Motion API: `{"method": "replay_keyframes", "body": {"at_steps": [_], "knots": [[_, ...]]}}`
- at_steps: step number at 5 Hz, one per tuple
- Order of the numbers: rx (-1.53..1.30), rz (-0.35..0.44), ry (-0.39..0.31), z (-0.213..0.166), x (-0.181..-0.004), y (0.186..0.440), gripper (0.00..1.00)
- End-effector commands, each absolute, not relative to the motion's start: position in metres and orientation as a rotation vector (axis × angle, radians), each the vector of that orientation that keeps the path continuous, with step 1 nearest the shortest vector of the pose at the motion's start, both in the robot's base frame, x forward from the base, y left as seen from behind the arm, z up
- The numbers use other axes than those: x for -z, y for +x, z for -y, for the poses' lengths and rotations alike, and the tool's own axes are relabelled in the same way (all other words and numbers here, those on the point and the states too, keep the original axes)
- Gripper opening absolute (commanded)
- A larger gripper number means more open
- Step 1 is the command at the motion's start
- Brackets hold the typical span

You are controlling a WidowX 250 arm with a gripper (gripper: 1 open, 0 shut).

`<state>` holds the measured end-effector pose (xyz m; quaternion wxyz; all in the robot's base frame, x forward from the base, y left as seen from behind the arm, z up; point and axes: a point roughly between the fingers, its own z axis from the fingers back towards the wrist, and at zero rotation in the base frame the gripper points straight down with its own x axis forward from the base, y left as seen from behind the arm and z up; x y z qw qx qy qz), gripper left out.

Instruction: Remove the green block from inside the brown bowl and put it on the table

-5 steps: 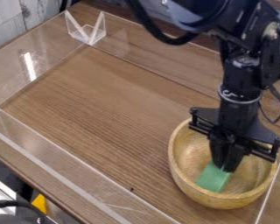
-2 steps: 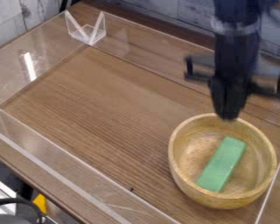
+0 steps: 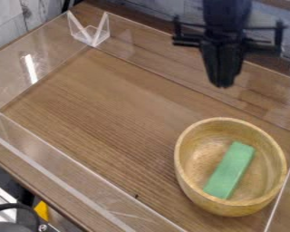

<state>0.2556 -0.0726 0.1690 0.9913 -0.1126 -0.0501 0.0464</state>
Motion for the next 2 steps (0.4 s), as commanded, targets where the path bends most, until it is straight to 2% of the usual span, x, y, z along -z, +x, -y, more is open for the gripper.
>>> {"method": "replay_keyframes", "body": {"at_steps": [1, 2], "knots": [[-0.083, 0.133, -0.218, 0.069, -0.176, 0.25, 1.0], [-0.073, 0.104, -0.2, 0.076, -0.165, 0.24, 1.0]]}}
